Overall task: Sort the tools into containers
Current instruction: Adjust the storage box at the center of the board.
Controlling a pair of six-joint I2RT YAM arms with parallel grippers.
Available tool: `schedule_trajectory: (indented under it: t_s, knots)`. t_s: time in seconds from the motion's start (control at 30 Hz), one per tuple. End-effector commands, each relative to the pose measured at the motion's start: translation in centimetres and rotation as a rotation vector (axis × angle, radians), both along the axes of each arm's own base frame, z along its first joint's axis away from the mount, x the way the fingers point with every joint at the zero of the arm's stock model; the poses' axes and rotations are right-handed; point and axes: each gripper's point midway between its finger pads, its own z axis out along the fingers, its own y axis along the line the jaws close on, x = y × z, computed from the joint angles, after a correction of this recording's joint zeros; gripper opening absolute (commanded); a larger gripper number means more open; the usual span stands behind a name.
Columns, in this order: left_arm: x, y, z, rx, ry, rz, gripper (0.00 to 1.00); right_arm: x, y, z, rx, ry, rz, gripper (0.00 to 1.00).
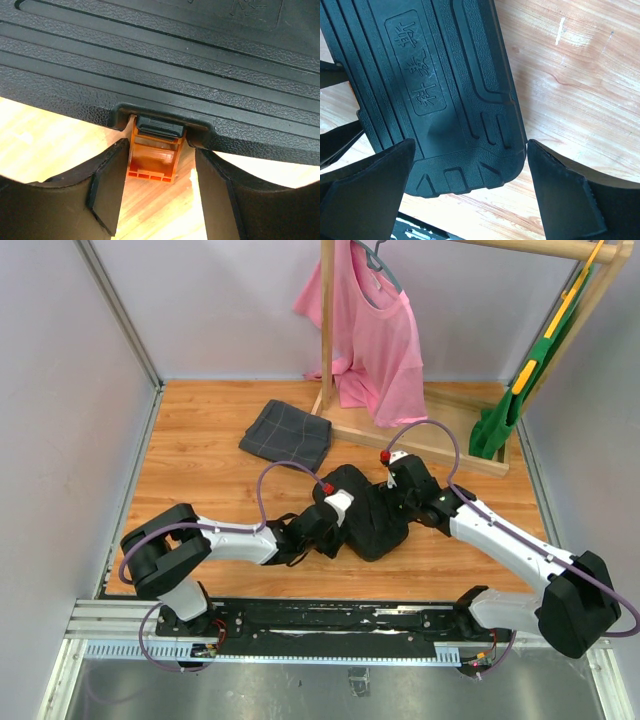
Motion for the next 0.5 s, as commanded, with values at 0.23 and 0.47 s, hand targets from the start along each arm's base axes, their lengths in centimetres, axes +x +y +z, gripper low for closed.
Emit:
schedule_trajectory:
  t_s: [0.23, 0.47]
  knots:
    - [-3.6, 4.0, -4.1, 0.169, 0.143, 0.043, 0.52, -0.1, -0.3, -0.1, 0.018, 0.005, -0.021, 0.95]
    - [-2.5, 3.6, -1.5, 0.127, 0.079, 0.068, 0.39, 0.0, -0.2, 0.3, 0.031, -0.005, -0.029, 0.94]
